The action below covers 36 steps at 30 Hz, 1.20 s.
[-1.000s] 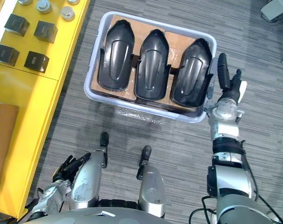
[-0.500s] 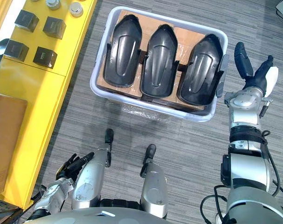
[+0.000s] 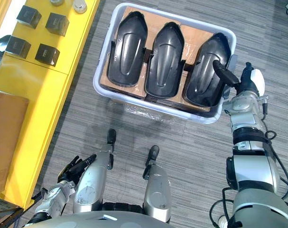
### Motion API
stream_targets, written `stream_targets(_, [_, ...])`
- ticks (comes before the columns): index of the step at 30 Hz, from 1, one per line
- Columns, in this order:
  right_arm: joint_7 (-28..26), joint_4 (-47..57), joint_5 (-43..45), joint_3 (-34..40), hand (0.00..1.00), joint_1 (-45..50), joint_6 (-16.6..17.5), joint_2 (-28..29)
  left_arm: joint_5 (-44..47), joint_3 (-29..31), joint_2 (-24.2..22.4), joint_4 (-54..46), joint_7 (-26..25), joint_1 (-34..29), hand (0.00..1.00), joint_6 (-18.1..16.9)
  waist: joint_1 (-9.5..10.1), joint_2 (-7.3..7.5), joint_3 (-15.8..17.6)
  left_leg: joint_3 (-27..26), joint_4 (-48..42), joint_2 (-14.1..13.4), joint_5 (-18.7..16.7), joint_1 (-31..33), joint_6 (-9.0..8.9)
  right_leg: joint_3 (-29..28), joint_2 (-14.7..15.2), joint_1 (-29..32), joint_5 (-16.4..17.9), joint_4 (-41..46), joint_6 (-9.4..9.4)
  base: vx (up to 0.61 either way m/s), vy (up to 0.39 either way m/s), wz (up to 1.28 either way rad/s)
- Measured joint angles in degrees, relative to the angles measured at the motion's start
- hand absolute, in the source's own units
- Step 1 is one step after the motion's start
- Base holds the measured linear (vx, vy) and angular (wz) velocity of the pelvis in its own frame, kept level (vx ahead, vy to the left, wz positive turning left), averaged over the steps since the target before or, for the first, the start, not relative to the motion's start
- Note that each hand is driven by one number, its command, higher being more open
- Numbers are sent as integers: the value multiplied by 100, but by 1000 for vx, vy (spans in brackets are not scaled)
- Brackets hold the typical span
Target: Walk over and take three plastic housings, then place them on the shelf
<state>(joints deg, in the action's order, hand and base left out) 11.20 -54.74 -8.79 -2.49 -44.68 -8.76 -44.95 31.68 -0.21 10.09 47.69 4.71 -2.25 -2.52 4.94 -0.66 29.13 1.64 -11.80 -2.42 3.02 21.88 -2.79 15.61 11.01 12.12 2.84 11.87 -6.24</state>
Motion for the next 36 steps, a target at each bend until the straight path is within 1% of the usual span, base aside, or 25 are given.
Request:
stream_targets(5, [-93,-161,-222,-54,100,-134,-32,-110,115,-20,-1,0,53,1,100,-2,21,-17,-5,43,6,1,35,90,-11,76,-2,76,10,14,15,0,0,3])
stream_targets(7, [-154,-253,-240,-157,100,-134,-198,-149,190,-56,0,0,50,1,100,-2,35,-31,-4,100,9,4,57,127,-18,144,-4,86,23,29,33,4,-4,12])
stream_targets(10, [-221,-350,-422,-189,100,-134,-328,-149,191,-97,-6,-1,50,6,100,-9,85,-70,-1,140,9,3,73,127,-22,163,-3,97,49,110,60,4,-2,8])
stream_targets(15, [-456,-358,-527,-261,100,-136,-334,-149,194,-109,-10,-1,39,6,100,-9,109,-90,-6,147,105,0,148,128,-23,169,-4,140,67,127,70,0,0,0])
stream_targets(16, [-513,-366,-658,-266,0,-136,-335,-149,197,-109,-9,-2,37,6,100,-9,113,-90,-6,148,138,0,172,139,-27,166,-3,173,67,144,70,0,0,0])
stream_targets(20, [-666,-417,-721,-269,0,-135,-358,-149,222,-117,-7,-1,28,6,100,-7,114,-90,-6,168,218,-5,241,126,-34,178,-2,207,73,195,81,-7,-1,2])
stream_targets(24, [-683,-418,-1284,-272,0,-141,-374,-244,458,-192,-2,16,-71,6,100,7,123,-90,-6,172,329,-7,325,79,-28,178,-1,214,78,218,88,0,0,0])
stream_targets(25, [-687,-418,-1343,-271,0,-147,-421,-256,472,-192,-3,44,-89,6,100,10,125,-89,-6,174,400,-10,365,45,-35,179,-2,214,82,222,95,0,0,0])
stream_targets(29, [-738,-417,-1338,-340,0,-137,-497,-241,534,-203,-3,78,-129,6,100,22,130,-89,-6,180,649,-14,521,-34,-36,179,7,280,115,302,120,-2,-5,1])
stream_targets(31, [-750,-428,-1447,-392,0,-110,-600,-241,599,-203,-4,130,-154,6,100,39,133,-87,-7,190,748,-23,587,-57,-38,190,4,303,118,313,120,0,-9,2])
stream_targets(33, [-762,-404,-1543,-478,0,-60,-547,-215,600,-199,-3,134,-162,5,100,59,124,-86,-7,189,837,-21,638,-103,-37,189,10,303,118,322,120,0,0,0])
stream_targets(36, [-749,-405,-1551,-369,0,-75,-692,-202,611,-191,-3,140,-159,5,100,91,127,-86,-7,187,935,-19,695,-149,-33,190,17,304,121,339,122,0,-3,1])
